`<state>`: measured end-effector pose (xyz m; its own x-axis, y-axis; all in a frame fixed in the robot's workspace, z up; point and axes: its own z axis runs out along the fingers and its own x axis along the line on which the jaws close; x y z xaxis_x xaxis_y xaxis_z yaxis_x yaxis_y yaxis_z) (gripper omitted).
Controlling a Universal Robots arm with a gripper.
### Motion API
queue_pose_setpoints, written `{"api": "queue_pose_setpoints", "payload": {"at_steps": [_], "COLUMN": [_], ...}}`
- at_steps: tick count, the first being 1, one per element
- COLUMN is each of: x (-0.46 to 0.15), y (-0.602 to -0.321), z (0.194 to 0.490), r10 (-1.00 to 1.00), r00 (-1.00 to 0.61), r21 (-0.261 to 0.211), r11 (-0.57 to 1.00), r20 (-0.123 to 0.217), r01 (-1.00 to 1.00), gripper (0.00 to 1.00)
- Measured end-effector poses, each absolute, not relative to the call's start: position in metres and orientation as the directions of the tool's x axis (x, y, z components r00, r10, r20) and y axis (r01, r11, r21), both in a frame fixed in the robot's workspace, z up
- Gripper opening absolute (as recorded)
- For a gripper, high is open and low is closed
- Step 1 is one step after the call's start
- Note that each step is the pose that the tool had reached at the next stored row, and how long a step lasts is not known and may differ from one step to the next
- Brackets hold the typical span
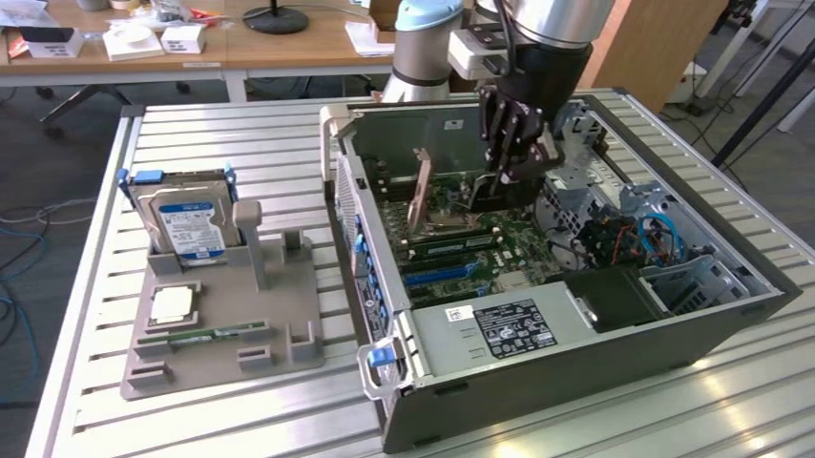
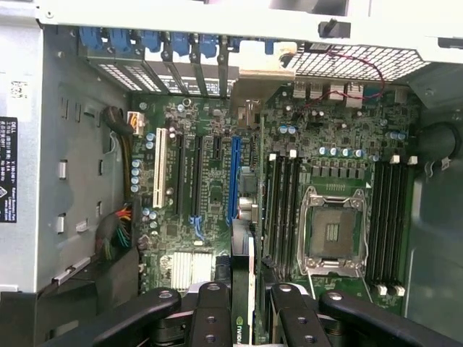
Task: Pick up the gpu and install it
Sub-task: 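Insert the gpu into the slot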
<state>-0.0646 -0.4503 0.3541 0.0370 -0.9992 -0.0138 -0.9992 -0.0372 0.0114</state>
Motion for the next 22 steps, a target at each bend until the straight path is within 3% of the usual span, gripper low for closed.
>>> {"api": "queue_pose_setpoints", "payload": {"at_steps": [22], "x": [-0.065], "y": [-0.450], "z": [0.335], "r10": [-0.998], "r00": [0.064], "r21": [0.011], "r11": [-0.064], "r20": [-0.014], "r01": [-0.998], "gripper": [0.26]}}
